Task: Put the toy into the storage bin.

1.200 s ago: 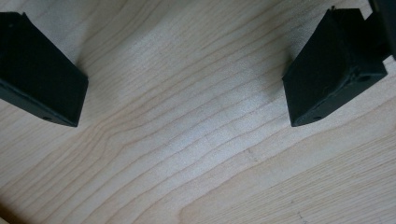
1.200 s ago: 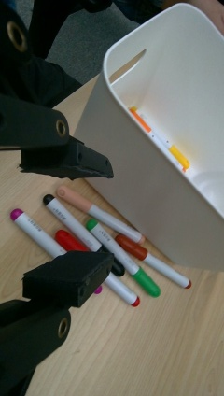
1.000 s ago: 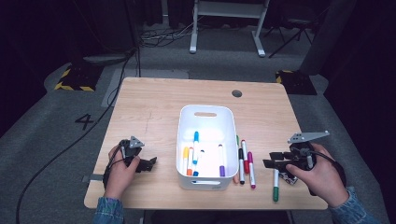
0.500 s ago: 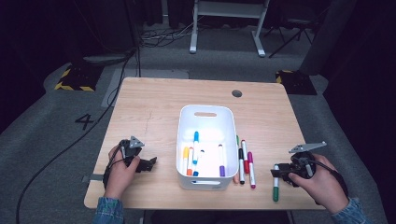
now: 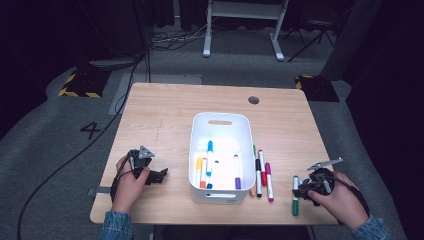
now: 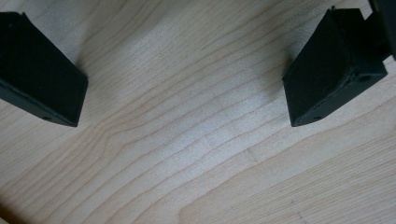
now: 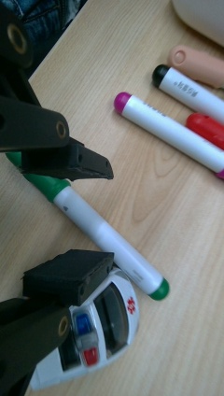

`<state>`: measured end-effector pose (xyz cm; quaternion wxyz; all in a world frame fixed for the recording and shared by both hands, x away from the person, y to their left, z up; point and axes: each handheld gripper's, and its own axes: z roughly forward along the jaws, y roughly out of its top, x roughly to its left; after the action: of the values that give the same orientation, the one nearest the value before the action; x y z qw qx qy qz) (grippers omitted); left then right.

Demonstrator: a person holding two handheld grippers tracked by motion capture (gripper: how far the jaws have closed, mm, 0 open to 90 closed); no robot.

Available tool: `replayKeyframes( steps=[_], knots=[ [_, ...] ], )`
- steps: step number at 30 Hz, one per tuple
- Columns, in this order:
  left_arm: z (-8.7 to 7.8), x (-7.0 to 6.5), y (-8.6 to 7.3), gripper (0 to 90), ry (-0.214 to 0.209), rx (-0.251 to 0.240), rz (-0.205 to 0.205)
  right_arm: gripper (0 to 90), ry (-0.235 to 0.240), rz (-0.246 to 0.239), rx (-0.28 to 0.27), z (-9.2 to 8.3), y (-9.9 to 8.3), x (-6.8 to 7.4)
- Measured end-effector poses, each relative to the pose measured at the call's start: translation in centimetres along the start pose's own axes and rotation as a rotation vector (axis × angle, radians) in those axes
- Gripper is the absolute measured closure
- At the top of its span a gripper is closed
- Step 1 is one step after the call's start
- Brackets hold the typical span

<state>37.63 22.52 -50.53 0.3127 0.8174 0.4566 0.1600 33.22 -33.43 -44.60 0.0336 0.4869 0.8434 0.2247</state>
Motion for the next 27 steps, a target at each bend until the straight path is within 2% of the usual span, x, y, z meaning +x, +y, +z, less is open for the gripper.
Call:
replayKeyframes(
  steps=[5,11,17,19,27],
  knots=[
    [0.0,0.0,0.0,0.0,0.0,0.0,0.0,54.4,0.008,0.009,0.018,1.1,-0.4,-0.2],
    [0.0,0.0,0.0,0.0,0.004,0.0,0.001,58.7,-0.002,-0.006,0.017,2.0,-0.3,-0.2],
    [0.0,0.0,0.0,0.0,-0.003,0.001,-0.002,75.3,-0.046,-0.057,0.014,2.5,0.1,0.2],
    [0.0,0.0,0.0,0.0,-0.002,0.0,-0.001,76.9,-0.058,-0.065,0.022,2.5,0.2,0.3],
    [0.0,0.0,0.0,0.0,-0.004,0.001,-0.002,77.2,-0.043,-0.024,0.024,2.5,0.4,0.3]
  ],
)
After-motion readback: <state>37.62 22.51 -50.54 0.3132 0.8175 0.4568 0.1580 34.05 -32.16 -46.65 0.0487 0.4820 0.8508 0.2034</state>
